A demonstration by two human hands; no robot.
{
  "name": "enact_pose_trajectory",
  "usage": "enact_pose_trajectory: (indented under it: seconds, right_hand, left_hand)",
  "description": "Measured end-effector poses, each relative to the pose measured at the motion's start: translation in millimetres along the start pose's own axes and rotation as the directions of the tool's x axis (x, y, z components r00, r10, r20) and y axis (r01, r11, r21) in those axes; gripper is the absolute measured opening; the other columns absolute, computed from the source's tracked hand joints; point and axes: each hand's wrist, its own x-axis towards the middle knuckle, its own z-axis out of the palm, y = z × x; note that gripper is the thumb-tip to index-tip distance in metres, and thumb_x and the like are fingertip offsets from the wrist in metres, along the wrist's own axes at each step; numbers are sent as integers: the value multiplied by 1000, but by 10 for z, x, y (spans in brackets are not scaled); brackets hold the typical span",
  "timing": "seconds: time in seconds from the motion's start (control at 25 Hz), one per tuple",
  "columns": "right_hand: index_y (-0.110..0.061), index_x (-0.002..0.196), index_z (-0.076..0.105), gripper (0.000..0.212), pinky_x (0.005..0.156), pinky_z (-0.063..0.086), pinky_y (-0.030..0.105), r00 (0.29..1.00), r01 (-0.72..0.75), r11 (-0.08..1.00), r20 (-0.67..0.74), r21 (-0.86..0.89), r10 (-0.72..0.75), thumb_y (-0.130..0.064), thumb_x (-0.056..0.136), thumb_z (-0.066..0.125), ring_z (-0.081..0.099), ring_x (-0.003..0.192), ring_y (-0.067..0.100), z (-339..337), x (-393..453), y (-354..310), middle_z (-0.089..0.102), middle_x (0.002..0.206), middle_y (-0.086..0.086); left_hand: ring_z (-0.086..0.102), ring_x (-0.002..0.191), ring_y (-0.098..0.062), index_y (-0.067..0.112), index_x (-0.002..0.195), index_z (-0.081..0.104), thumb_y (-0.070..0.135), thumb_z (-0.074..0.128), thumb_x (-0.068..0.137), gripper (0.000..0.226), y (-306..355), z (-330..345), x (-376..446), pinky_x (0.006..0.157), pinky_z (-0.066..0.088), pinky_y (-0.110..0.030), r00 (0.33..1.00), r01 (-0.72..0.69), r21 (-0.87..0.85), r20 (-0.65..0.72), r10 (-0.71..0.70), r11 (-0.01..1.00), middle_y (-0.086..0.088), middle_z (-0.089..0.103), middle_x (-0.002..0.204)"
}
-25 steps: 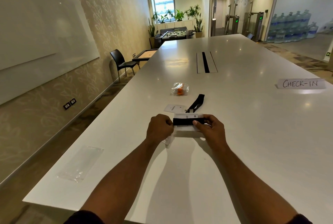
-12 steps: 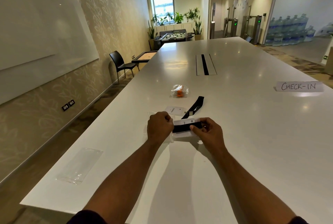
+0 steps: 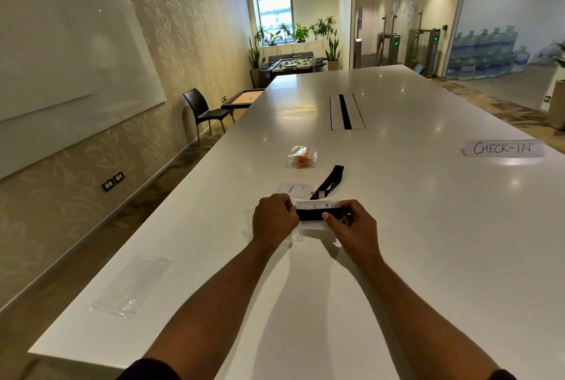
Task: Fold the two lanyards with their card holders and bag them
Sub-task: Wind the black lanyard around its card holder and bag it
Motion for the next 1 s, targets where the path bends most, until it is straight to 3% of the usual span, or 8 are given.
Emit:
enact_pose_trajectory:
  seconds: [0.32,0.48,0.6,0.88,1.0]
  right_hand:
    - [-36,92,64,26,71,60,22,997,33,997,66,-66,-28,-23,82,84,71,86,7,-7,-22,-37,71,92,-14]
    - [-27,98,67,24,76,59,23,999,9,998,54,-59,-6,-25,82,84,70,89,9,6,4,-18,72,94,-12]
    - [-26,101,68,21,76,55,17,997,19,998,72,-52,-15,-24,85,82,69,90,6,10,0,-45,72,95,-14]
    - [-21,121,69,31,79,52,9,980,13,993,196,117,-36,-2,97,64,71,97,0,16,-58,-115,74,105,-17]
    - [-12,115,68,23,70,56,13,975,-72,976,219,206,26,0,95,66,75,91,4,3,-33,-104,79,94,-13]
  left_hand:
    - [64,71,-20,22,78,60,28,61,90,14,54,31,-17,59,44,-27,998,-54,17,44,53,998,0,69,78]
    - [59,68,-19,25,77,57,28,59,89,13,131,26,-48,53,37,-25,993,-82,43,85,78,996,3,64,75]
    - [57,67,-17,26,79,56,28,58,90,12,218,46,-62,52,35,-25,992,-96,39,91,92,995,5,60,73]
    - [58,72,-17,25,83,54,25,57,92,9,365,118,-49,58,38,-26,986,-126,-29,105,129,992,4,59,78]
    - [57,72,-16,24,83,53,23,58,92,10,408,133,-40,58,39,-25,978,-167,-45,121,172,985,5,58,78]
